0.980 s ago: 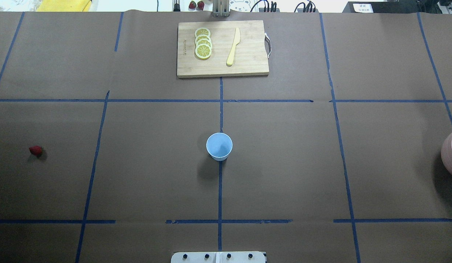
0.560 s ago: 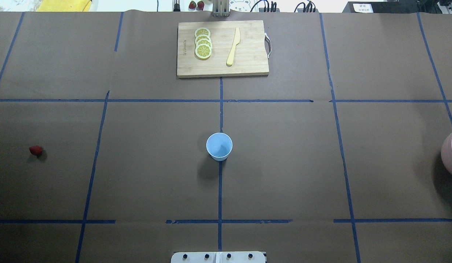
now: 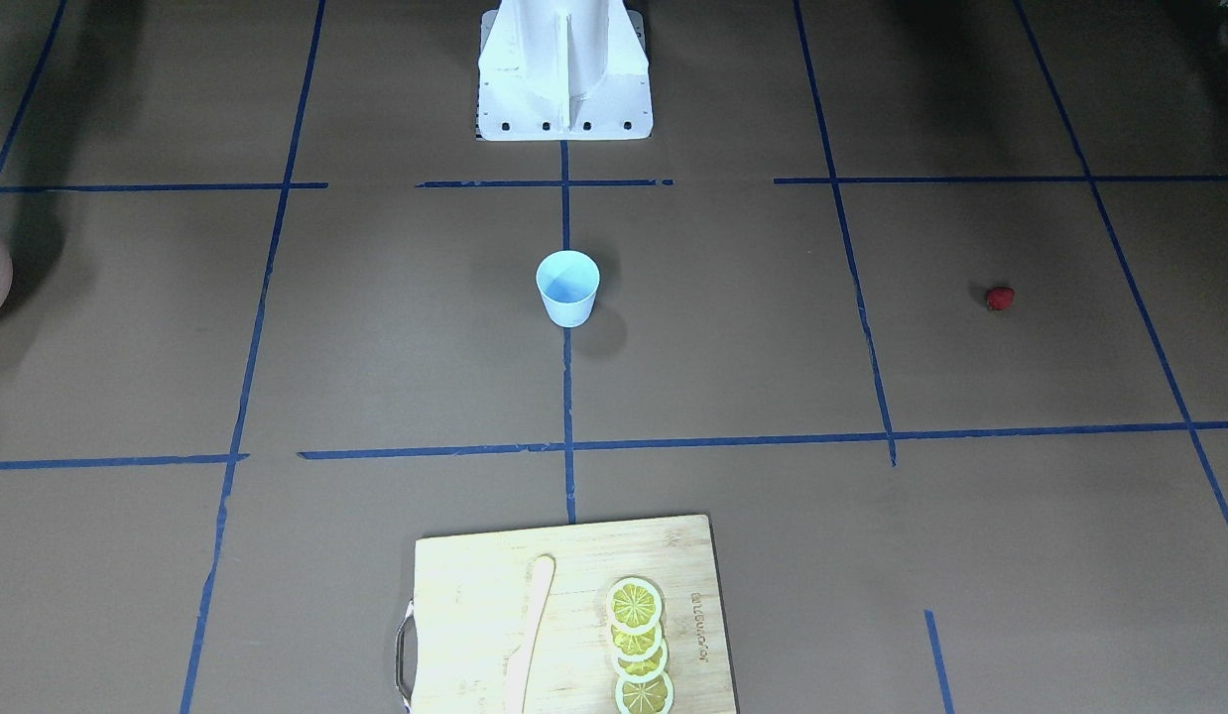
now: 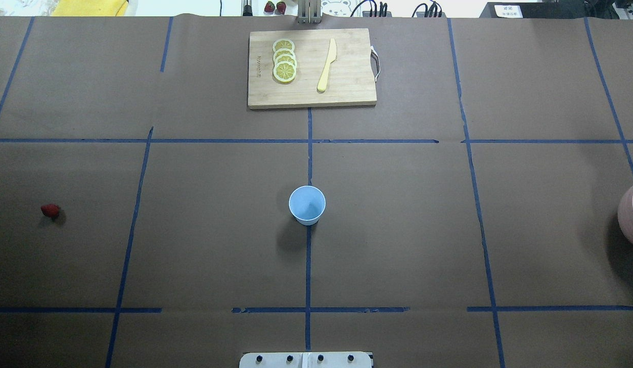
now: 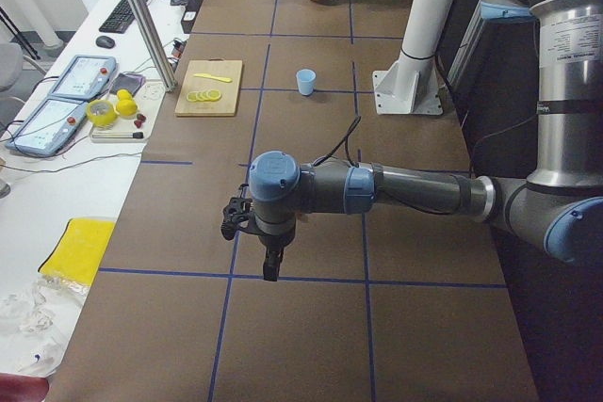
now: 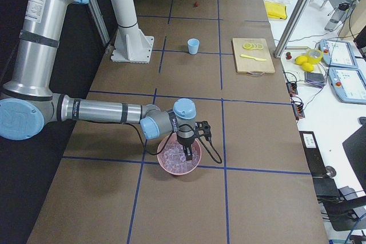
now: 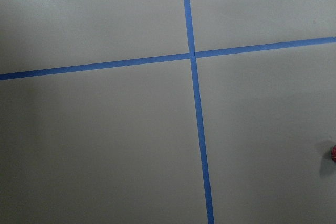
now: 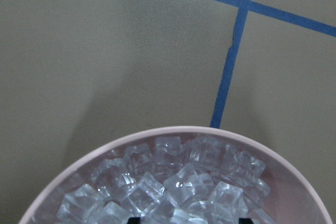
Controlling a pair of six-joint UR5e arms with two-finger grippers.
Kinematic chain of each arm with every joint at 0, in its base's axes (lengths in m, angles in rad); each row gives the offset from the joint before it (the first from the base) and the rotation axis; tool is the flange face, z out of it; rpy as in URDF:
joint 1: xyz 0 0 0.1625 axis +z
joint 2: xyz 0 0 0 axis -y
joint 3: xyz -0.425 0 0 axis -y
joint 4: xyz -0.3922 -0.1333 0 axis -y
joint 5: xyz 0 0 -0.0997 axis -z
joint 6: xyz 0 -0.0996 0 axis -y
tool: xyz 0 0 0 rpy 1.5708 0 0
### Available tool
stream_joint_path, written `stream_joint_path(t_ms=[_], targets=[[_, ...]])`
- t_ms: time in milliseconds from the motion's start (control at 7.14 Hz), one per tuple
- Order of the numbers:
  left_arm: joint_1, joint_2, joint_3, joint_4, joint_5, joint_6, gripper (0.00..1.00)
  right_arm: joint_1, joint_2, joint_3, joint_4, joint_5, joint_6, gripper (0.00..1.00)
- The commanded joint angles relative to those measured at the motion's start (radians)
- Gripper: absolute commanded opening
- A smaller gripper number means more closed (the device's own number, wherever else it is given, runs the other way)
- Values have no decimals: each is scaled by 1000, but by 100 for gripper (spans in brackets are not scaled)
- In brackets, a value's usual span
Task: Put ice and strawberries in cup
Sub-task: 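Grasp an ice cube from the pink bowl with the right gripper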
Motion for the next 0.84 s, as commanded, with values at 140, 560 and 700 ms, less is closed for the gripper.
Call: stream_joint_path(t_ms=[140, 560, 700], targets=[[0, 0, -1, 0, 0, 0, 100, -2, -8, 1, 0, -1, -4, 63], [0, 0, -3, 0, 0, 0, 100, -2, -17, 2, 0, 9, -20, 16], [0, 0, -7, 0, 1, 0, 100, -2, -19, 5, 3, 15, -21, 2]])
